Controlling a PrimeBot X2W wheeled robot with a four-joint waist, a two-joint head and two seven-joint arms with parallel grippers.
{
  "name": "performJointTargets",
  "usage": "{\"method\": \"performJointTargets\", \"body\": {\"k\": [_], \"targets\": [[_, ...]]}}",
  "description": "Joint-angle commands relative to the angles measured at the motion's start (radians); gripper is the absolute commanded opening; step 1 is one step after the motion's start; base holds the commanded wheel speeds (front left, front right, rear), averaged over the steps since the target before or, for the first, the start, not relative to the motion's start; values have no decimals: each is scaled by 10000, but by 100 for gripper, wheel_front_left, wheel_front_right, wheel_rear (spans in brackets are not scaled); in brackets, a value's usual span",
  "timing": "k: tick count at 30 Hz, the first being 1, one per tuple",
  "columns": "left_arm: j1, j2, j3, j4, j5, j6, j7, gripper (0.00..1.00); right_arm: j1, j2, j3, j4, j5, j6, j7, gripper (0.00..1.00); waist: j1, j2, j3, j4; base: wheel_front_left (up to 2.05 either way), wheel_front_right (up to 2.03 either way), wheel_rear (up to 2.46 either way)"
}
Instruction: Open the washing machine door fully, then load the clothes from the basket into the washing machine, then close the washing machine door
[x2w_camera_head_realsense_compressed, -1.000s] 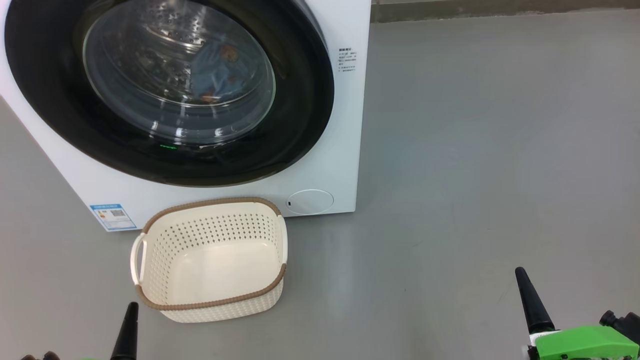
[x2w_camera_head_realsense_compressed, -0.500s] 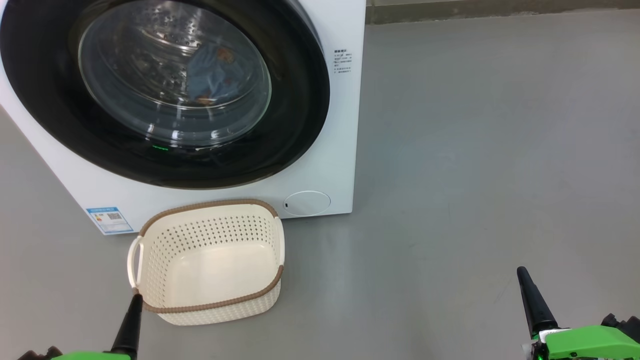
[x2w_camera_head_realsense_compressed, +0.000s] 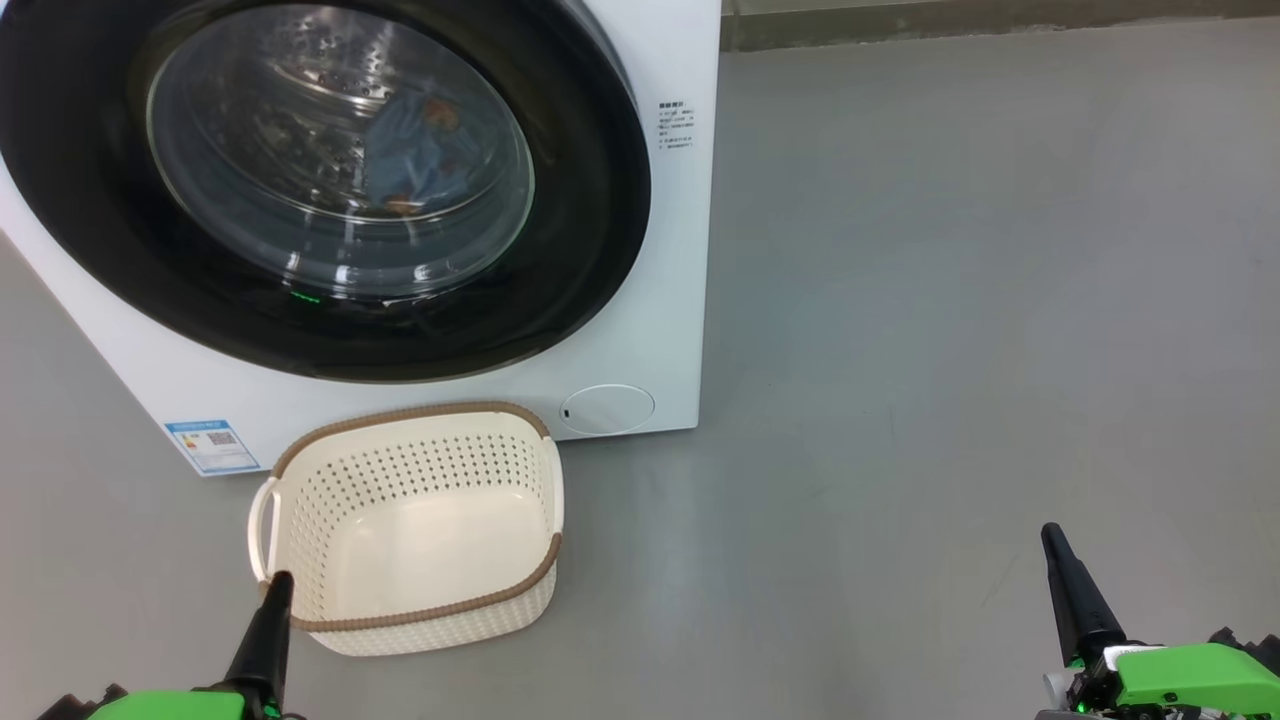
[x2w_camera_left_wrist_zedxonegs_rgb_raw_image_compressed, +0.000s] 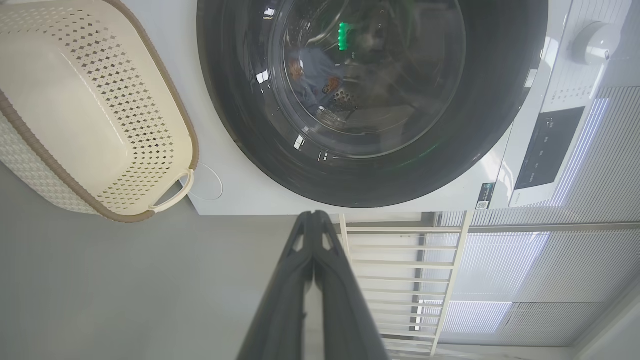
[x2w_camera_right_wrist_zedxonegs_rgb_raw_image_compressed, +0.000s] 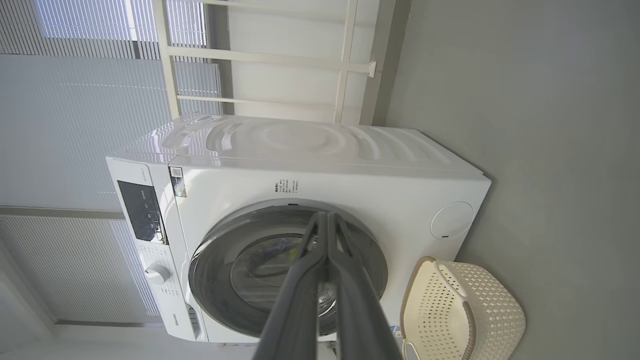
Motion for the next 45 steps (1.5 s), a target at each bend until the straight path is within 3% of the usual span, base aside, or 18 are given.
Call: {"method": "performJointTargets", "body": {"k": [1, 6, 45], "targets": [[-495, 115, 298, -152, -285, -26, 124, 0, -528, -99, 177, -213, 280, 18, 120, 0, 0, 0, -4, -10, 0, 0, 0], [-586, 110, 309, -107, -782, -27, 258, 0, -586, -96, 133, -184, 738, 16, 258, 0, 0, 0, -14, -41, 0, 0, 0], [-589, 88, 341, -106, -755, -27, 283, 0, -596, -20, 24, -178, 648, 16, 345, 0, 0, 0, -14, -41, 0, 0, 0]]}}
